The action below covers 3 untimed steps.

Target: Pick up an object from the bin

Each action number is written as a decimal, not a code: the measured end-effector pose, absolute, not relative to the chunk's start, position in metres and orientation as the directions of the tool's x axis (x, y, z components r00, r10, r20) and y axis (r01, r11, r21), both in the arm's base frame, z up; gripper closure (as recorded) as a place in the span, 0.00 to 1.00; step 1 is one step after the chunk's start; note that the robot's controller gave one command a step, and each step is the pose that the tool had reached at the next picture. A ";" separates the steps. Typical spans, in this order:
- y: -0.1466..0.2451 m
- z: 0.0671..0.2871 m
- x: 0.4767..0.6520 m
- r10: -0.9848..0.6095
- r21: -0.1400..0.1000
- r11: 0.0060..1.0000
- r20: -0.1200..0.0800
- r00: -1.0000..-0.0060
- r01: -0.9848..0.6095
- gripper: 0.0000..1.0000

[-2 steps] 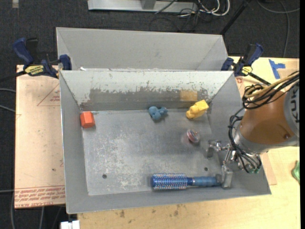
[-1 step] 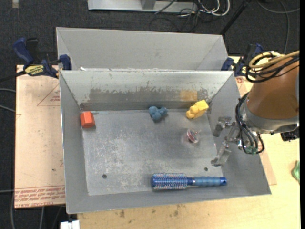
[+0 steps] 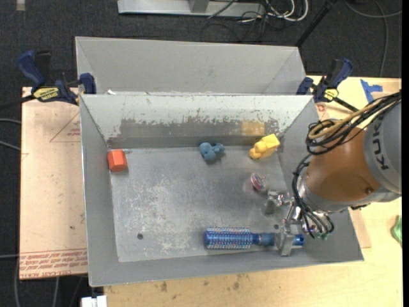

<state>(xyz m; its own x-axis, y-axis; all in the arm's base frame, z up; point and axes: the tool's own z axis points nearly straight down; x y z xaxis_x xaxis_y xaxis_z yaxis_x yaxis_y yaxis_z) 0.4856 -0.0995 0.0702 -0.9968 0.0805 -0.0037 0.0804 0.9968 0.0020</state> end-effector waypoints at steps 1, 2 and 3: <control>-0.114 0.093 0.481 0.138 0.001 0.990 -0.004 -0.990 0.138 0.00; -0.059 0.074 0.486 -0.230 -0.006 0.973 -0.024 -0.973 -0.230 0.00; -0.060 0.071 0.481 -0.230 -0.001 0.973 -0.007 -0.973 -0.230 1.00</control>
Offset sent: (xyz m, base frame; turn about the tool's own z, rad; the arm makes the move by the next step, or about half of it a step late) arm -0.0053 -0.0149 0.0221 0.0575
